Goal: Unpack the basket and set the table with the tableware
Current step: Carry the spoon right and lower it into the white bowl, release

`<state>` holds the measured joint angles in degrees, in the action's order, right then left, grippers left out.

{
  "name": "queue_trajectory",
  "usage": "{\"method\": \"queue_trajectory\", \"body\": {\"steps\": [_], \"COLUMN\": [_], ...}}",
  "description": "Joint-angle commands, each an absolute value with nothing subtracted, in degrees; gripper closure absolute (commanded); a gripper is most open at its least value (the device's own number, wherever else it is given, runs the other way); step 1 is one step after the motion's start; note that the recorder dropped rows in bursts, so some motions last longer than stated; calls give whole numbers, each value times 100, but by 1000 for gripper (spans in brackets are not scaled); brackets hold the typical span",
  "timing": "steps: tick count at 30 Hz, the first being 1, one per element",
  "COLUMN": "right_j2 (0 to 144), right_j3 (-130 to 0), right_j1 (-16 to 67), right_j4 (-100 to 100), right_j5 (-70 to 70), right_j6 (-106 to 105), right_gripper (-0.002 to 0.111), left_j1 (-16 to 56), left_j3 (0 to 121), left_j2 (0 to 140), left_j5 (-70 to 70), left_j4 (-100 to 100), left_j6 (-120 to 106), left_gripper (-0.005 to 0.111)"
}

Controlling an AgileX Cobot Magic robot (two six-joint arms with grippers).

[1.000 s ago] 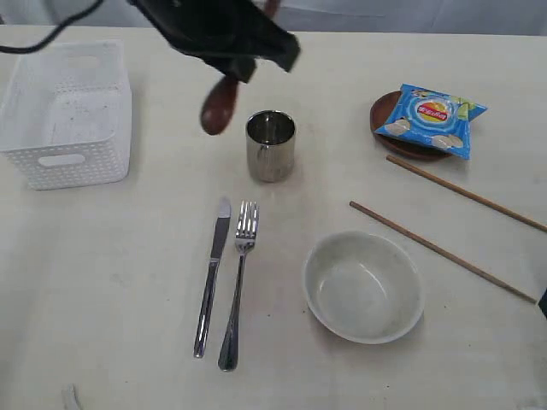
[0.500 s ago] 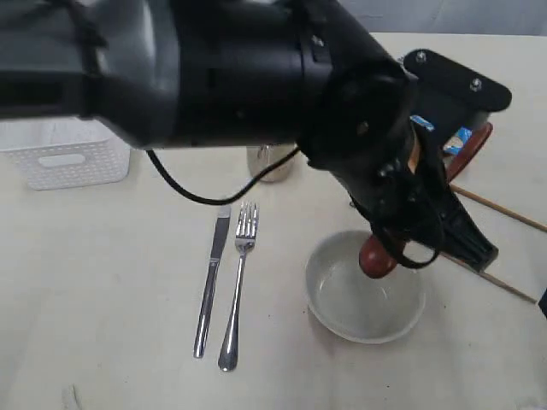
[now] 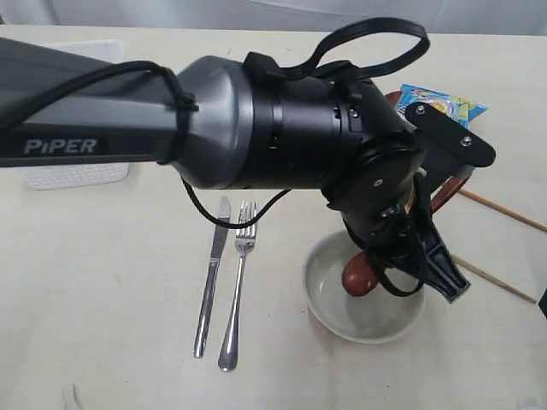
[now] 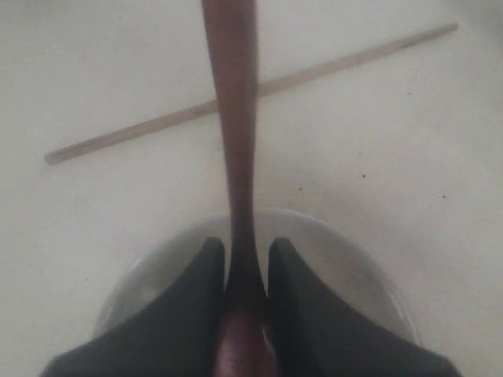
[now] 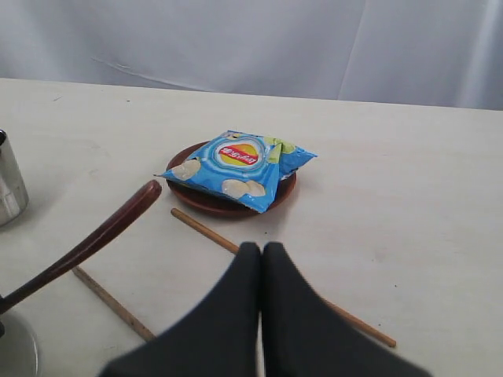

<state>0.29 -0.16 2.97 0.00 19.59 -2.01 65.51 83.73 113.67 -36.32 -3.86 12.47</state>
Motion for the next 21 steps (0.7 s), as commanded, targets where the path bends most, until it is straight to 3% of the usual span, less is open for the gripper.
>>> {"method": "queue_trajectory", "body": {"steps": [1, 16, 21], "right_j2": [0, 0, 0], "right_j3": [0, 0, 0], "right_j1": [308, 308, 308], "right_j4": [-45, -45, -45], "right_j5": [1940, 1940, 1940], "right_j6": [-196, -196, -196], "right_gripper": [108, 108, 108], "left_j1": [6585, 6585, 6585], "left_j3": [8371, 8371, 8371], "left_j2": [11469, 11621, 11677], "left_j5": [-4024, -4298, -4340], "left_j4": [-577, -383, -394], "left_j6": [1111, 915, 902], "left_gripper": [107, 105, 75]}}
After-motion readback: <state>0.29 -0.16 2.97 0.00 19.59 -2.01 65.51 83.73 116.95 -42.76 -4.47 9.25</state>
